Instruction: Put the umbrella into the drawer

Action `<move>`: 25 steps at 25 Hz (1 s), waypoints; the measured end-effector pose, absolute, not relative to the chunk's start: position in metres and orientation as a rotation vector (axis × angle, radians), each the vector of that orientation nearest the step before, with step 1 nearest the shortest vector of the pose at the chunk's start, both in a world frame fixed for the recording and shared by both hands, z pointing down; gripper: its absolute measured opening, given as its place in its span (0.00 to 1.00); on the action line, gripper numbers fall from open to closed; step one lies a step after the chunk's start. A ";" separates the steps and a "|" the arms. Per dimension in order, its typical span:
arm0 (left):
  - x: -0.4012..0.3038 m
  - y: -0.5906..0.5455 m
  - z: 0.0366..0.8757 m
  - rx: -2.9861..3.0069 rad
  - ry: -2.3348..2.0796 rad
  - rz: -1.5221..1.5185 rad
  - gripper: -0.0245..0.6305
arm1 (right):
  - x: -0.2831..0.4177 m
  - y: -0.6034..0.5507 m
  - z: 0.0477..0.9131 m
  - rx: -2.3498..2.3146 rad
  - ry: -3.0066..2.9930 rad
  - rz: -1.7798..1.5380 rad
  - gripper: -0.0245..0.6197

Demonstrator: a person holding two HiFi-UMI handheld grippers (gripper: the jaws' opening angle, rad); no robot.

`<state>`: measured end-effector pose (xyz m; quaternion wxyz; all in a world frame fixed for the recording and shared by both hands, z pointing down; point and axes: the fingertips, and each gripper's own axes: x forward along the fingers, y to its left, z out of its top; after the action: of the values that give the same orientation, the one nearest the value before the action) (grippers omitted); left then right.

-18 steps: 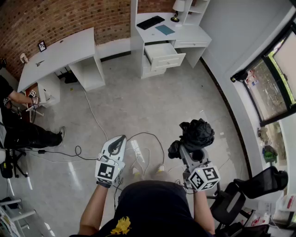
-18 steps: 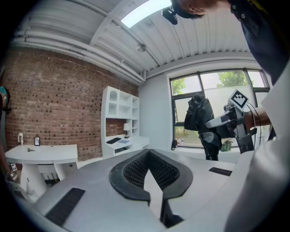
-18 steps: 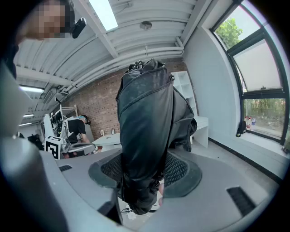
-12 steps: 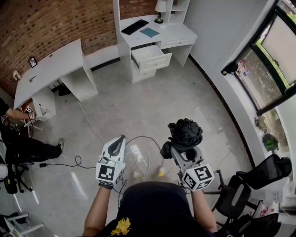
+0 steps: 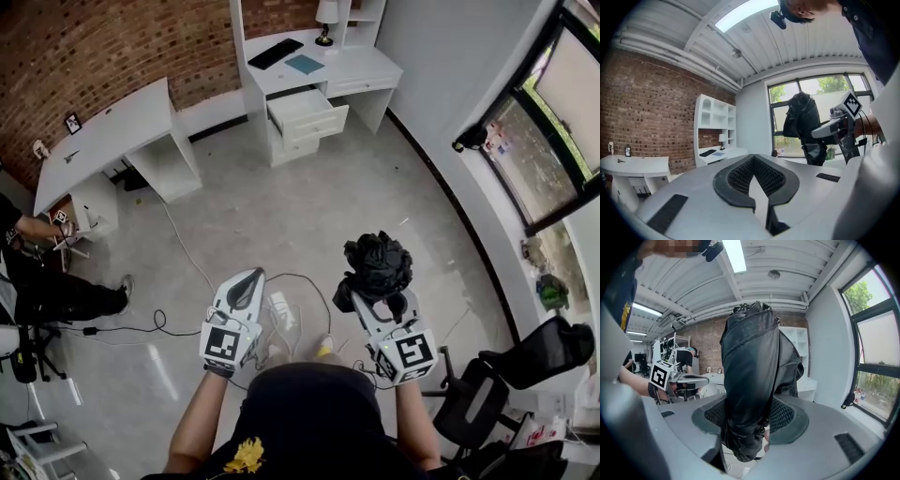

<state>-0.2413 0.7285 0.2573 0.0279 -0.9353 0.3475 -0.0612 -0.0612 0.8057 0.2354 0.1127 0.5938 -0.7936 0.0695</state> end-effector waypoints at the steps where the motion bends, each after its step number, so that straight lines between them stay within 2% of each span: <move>1: -0.240 0.729 0.257 -2.886 1.075 -0.184 0.06 | -0.061 0.805 0.236 1.742 -2.343 0.210 0.39; 6: -0.220 0.735 0.254 -2.875 1.080 -0.194 0.06 | -0.047 0.810 0.233 1.729 -2.344 0.216 0.39; 15: -0.229 0.726 0.253 -2.867 1.114 -0.203 0.06 | -0.040 0.799 0.233 1.753 -2.346 0.224 0.39; 25: -0.286 0.721 0.260 -2.848 1.177 -0.221 0.06 | -0.040 0.784 0.232 1.871 -2.296 0.251 0.39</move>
<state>-0.2864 0.7207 0.2602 0.0262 -0.9214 0.3810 -0.0714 -0.0401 0.7842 0.2320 0.0845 0.6274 -0.7695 0.0840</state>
